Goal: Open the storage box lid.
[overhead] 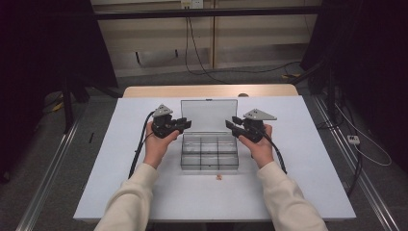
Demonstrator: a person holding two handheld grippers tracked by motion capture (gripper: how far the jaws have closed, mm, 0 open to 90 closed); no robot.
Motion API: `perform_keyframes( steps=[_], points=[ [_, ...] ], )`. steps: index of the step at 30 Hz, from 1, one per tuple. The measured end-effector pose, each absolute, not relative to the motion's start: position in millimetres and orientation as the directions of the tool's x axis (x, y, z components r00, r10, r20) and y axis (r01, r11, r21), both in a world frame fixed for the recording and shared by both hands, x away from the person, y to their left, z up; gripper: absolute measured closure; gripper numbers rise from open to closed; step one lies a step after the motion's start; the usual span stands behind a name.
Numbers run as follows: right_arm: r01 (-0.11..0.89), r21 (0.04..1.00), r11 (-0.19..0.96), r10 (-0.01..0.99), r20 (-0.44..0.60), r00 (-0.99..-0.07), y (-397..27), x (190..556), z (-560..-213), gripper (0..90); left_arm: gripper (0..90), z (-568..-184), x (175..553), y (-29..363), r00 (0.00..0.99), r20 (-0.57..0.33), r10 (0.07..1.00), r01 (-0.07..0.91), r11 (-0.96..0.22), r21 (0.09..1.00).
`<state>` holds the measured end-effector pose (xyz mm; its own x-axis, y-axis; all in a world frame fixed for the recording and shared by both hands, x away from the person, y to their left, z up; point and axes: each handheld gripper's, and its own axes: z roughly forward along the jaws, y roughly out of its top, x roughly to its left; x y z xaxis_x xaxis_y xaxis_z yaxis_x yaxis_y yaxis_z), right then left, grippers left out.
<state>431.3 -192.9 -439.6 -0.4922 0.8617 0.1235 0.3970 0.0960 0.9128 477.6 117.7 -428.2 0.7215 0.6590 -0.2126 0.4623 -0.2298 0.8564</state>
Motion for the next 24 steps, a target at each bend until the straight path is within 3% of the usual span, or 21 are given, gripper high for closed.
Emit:
perform_keyframes(
  steps=[24],
  points=[
    [0.425,0.902,0.081,0.86,0.152,-0.487,-192.2,439.9,-444.6,57.0,62.1,-436.1,484.7,112.5,0.696,-0.257,0.671,0.499,-0.194,0.845]
  ],
)
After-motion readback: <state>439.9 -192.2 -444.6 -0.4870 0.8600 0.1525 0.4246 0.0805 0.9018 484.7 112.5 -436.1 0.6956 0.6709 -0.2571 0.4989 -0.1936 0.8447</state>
